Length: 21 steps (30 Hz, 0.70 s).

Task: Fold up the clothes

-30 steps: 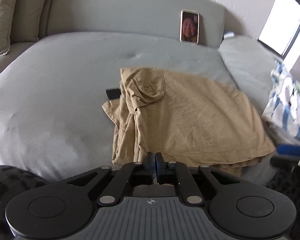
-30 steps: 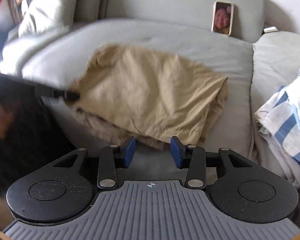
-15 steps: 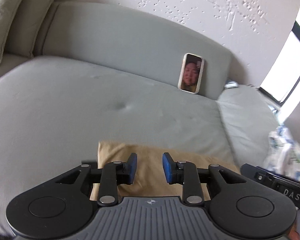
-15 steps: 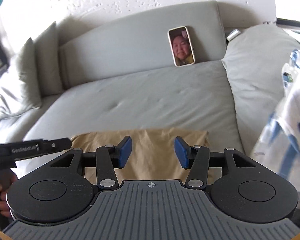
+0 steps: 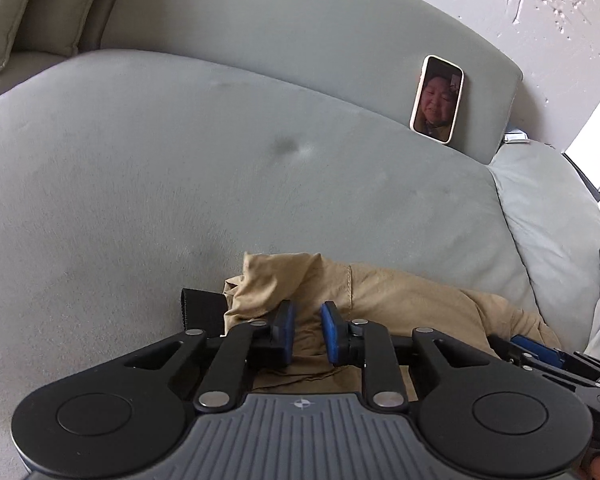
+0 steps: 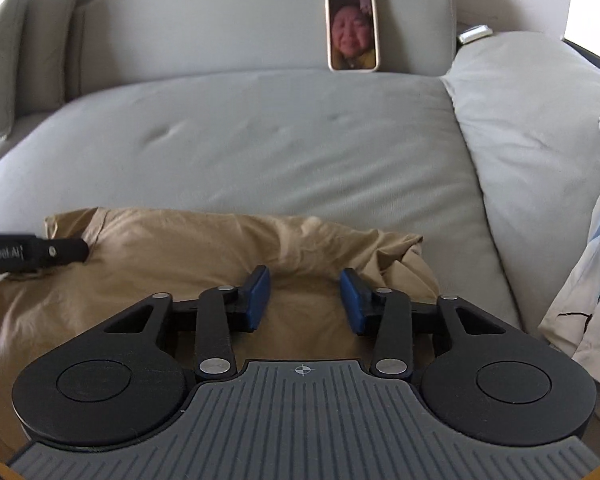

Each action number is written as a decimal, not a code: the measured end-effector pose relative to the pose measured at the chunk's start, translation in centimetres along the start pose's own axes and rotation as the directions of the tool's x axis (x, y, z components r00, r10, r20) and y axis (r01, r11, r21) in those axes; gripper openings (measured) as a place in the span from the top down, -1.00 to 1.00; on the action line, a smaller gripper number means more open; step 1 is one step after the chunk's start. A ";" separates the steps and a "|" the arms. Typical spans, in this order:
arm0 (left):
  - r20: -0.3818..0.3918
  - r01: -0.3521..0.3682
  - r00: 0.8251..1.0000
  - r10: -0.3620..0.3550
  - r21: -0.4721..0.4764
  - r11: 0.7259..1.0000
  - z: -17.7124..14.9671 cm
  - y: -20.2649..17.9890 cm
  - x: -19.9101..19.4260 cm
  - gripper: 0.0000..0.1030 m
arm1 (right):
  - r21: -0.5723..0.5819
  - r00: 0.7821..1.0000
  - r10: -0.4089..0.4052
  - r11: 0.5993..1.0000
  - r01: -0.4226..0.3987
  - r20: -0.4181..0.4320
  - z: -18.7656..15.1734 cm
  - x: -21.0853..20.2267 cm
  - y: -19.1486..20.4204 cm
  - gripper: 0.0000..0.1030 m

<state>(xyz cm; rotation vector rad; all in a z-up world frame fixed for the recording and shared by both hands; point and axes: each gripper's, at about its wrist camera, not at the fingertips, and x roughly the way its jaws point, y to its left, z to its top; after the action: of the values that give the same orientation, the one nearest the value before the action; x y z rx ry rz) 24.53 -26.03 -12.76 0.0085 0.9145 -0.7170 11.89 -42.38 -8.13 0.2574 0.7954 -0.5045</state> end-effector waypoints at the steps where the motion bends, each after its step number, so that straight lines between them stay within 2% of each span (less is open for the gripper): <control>1: 0.001 -0.007 1.000 0.007 0.015 1.000 -0.1 -0.2 -0.1 0.56 | -0.007 1.000 -0.006 1.000 0.006 -0.002 0.0 0.2 0.1 0.18; 5: 0.020 -0.050 0.999 0.048 0.092 0.994 0.2 -1.6 -1.3 0.57 | -0.025 1.000 -0.019 1.000 0.019 -0.011 0.5 0.1 0.4 0.17; 7: 0.039 -0.057 0.998 0.053 0.087 0.995 0.1 -2.0 -3.4 0.65 | -0.032 1.000 -0.017 0.999 0.016 -0.013 0.7 -0.6 0.5 0.15; 9: 0.054 -0.049 0.998 0.045 0.081 0.995 -0.3 -2.4 -5.5 0.67 | -0.010 1.000 -0.017 1.000 0.017 0.001 0.8 -2.6 0.3 -0.06; 13: 0.027 -0.059 0.998 0.057 0.123 0.991 -2.1 -3.0 -7.7 0.67 | -0.006 0.996 0.073 0.997 -0.073 0.048 0.0 -6.7 0.1 -0.10; 16: 0.002 -0.098 0.995 0.099 0.173 0.980 -3.4 -3.4 -7.6 0.66 | -0.036 0.994 0.107 0.994 -0.106 0.017 -1.0 -7.4 0.8 -0.10; 21: -0.037 -0.110 0.992 0.118 0.166 0.980 -4.5 -2.4 -5.9 0.70 | -0.079 0.992 0.101 0.991 -0.107 -0.071 -3.4 -5.1 1.8 -0.14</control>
<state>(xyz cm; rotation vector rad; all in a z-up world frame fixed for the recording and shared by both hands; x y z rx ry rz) 17.59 -23.17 -10.60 0.2228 0.8903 -0.6854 7.67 -37.77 -6.62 0.2391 0.8618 -0.3656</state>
